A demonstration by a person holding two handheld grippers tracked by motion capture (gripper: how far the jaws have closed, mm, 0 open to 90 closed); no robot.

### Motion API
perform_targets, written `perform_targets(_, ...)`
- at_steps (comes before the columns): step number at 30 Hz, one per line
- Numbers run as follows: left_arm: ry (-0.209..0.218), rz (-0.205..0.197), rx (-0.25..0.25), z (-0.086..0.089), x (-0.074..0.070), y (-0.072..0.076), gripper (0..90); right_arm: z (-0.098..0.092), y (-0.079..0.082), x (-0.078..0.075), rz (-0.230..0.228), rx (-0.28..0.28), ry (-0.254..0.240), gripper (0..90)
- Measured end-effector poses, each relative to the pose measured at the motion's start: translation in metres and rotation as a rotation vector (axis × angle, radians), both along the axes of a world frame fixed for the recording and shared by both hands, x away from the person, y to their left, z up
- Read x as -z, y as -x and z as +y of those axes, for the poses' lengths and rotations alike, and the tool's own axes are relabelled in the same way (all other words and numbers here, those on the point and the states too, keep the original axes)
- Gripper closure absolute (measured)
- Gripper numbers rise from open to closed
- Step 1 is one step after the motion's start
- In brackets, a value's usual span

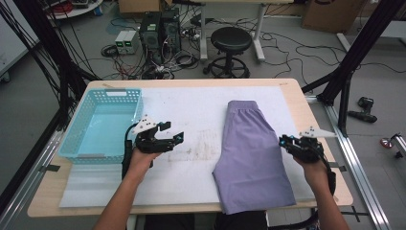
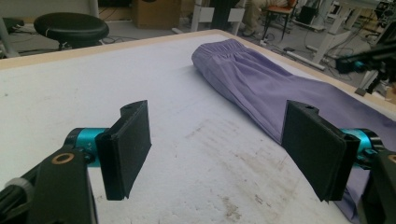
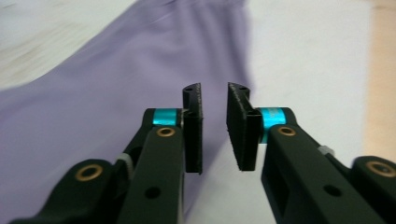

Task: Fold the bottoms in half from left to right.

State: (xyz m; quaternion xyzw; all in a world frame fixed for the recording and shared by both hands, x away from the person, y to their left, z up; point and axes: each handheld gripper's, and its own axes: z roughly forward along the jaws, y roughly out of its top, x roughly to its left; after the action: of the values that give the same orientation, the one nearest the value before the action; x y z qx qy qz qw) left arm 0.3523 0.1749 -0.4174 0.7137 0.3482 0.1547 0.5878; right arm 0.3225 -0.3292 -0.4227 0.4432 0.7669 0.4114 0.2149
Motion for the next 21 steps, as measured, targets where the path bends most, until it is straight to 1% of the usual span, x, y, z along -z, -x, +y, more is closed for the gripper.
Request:
perform_targets(2, 0.005, 0.001, -0.002, -0.001, 0.001, 0.003, 24.4, 0.005, 0.013, 0.006, 0.008, -0.037, 0.024, 80.0)
perform_targets(3, 0.003, 0.0, 0.001, -0.002, 0.001, 0.004, 24.4, 0.008, 0.017, 0.009, 0.021, -0.053, 0.027, 80.0)
perform_targets(6, 0.011, -0.007, 0.004, -0.004, 0.001, 0.008, 24.5, 0.018, 0.022, 0.02, 0.049, -0.057, 0.07, 78.0)
perform_targets(7, 0.01, -0.008, 0.006, -0.005, 0.001, 0.008, 24.5, 0.02, 0.022, 0.023, 0.062, -0.049, 0.099, 77.9)
perform_targets(9, 0.012, -0.009, 0.006, -0.006, 0.0, 0.009, 24.5, 0.021, 0.021, 0.028, 0.101, -0.012, 0.157, 77.0)
perform_targets(10, 0.011, -0.01, 0.005, -0.006, -0.001, 0.01, 24.5, 0.018, 0.022, 0.03, 0.104, -0.001, 0.171, 76.9)
perform_targets(11, 0.016, -0.011, 0.005, -0.006, -0.002, 0.011, 24.5, 0.015, 0.023, 0.03, 0.103, 0.01, 0.173, 76.6)
perform_targets(13, 0.012, -0.017, 0.005, -0.006, -0.003, 0.013, 24.5, 0.008, 0.029, 0.028, 0.098, 0.026, 0.183, 76.3)
perform_targets(15, 0.013, -0.018, 0.005, -0.006, -0.004, 0.015, 24.5, -0.001, 0.035, 0.027, 0.109, 0.038, 0.196, 75.9)
perform_targets(17, 0.015, -0.019, 0.004, -0.007, -0.004, 0.016, 24.5, -0.009, 0.042, 0.022, 0.093, 0.051, 0.152, 75.9)
perform_targets(18, 0.014, -0.021, 0.003, -0.007, -0.005, 0.017, 24.5, -0.012, 0.045, 0.019, 0.075, 0.052, 0.119, 75.9)
perform_targets(19, 0.013, -0.02, 0.004, -0.008, -0.005, 0.018, 24.5, -0.013, 0.047, 0.016, 0.071, 0.048, 0.09, 76.0)
perform_targets(21, 0.015, -0.021, 0.005, -0.01, -0.005, 0.019, 24.5, -0.01, 0.049, 0.013, 0.056, 0.028, 0.087, 76.2)
